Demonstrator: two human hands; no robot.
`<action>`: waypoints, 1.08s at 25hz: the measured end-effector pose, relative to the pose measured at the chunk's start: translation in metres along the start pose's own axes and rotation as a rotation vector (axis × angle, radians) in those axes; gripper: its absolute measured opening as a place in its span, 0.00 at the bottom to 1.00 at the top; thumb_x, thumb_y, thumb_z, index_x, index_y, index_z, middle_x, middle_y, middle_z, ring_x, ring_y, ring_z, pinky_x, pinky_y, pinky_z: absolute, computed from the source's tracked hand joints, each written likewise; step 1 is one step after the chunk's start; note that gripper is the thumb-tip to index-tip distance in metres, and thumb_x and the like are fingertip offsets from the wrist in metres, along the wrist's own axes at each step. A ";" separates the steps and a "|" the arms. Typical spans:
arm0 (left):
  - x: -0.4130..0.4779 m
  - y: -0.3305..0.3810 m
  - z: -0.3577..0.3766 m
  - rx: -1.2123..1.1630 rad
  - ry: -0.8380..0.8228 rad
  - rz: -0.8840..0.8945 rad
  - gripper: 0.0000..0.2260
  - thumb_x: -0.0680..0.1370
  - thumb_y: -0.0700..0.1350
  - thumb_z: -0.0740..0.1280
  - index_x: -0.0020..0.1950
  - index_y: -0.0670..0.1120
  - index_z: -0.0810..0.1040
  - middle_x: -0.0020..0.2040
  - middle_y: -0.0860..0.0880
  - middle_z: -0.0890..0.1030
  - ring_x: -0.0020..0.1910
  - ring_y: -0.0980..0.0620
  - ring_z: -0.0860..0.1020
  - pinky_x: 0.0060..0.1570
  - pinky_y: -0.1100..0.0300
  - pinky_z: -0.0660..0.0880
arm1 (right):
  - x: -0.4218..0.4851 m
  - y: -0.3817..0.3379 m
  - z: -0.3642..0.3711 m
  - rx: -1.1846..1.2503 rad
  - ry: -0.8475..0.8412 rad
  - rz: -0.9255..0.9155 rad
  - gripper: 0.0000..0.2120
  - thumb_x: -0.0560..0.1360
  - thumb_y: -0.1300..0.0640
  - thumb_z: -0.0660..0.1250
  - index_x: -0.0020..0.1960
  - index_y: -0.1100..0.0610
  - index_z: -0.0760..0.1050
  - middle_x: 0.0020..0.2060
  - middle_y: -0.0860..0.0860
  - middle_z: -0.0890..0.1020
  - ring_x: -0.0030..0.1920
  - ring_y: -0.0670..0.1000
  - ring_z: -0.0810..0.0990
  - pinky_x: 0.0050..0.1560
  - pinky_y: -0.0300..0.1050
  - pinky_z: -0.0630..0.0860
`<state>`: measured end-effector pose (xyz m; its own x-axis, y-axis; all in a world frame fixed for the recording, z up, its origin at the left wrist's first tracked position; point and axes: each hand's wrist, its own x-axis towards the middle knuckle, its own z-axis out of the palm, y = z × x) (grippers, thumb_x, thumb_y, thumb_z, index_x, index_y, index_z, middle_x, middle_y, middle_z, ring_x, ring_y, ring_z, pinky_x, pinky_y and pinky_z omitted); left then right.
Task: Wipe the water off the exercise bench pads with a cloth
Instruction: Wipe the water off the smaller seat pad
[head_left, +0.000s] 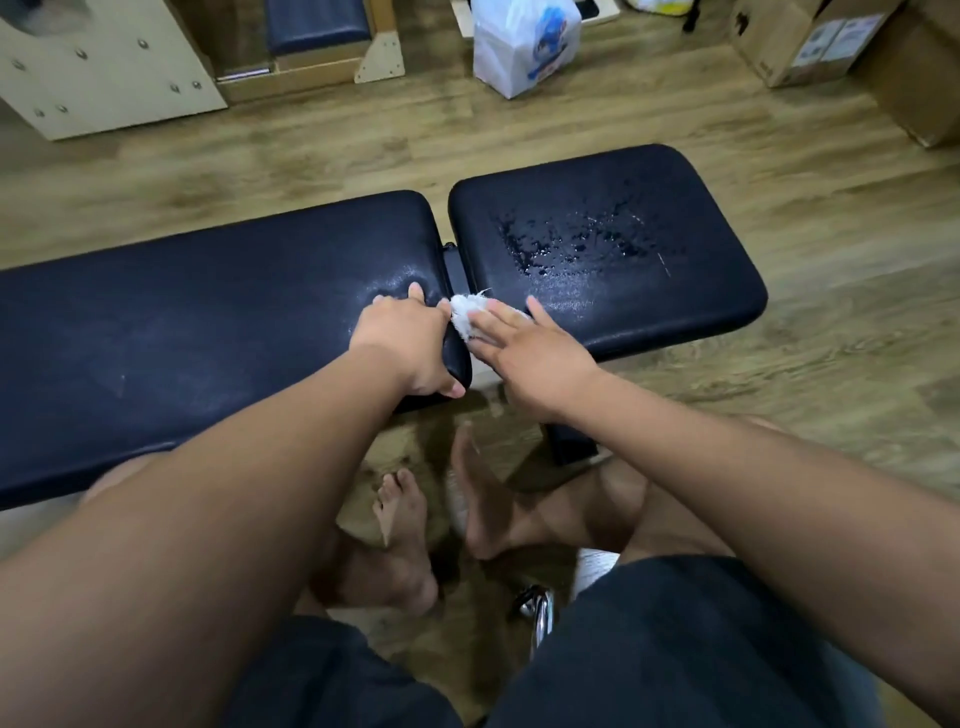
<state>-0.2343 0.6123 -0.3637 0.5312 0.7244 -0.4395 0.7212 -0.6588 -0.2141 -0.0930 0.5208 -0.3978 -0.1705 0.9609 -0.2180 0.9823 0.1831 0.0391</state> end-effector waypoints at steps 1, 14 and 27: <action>0.000 0.000 0.000 -0.018 -0.001 -0.006 0.46 0.64 0.70 0.72 0.75 0.52 0.62 0.71 0.44 0.66 0.63 0.36 0.72 0.52 0.50 0.73 | 0.004 -0.002 -0.004 -0.028 -0.001 -0.041 0.25 0.77 0.58 0.58 0.74 0.54 0.62 0.76 0.53 0.57 0.77 0.55 0.50 0.75 0.58 0.46; 0.002 -0.004 0.009 -0.135 -0.058 -0.020 0.50 0.65 0.68 0.73 0.79 0.54 0.53 0.79 0.46 0.54 0.67 0.36 0.64 0.61 0.44 0.74 | 0.022 0.010 -0.019 -0.412 -0.002 -0.368 0.10 0.75 0.55 0.62 0.52 0.50 0.81 0.50 0.47 0.81 0.58 0.53 0.73 0.65 0.57 0.64; 0.005 -0.005 0.010 -0.137 -0.075 -0.006 0.52 0.65 0.68 0.73 0.81 0.52 0.50 0.81 0.43 0.50 0.73 0.30 0.59 0.65 0.41 0.71 | -0.024 -0.002 0.007 -0.309 0.102 -0.417 0.16 0.72 0.54 0.55 0.41 0.55 0.82 0.42 0.48 0.82 0.53 0.55 0.72 0.44 0.50 0.65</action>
<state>-0.2397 0.6174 -0.3742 0.4956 0.7078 -0.5034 0.7810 -0.6167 -0.0983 -0.0902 0.4955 -0.3994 -0.5639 0.8057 -0.1814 0.7632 0.5923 0.2582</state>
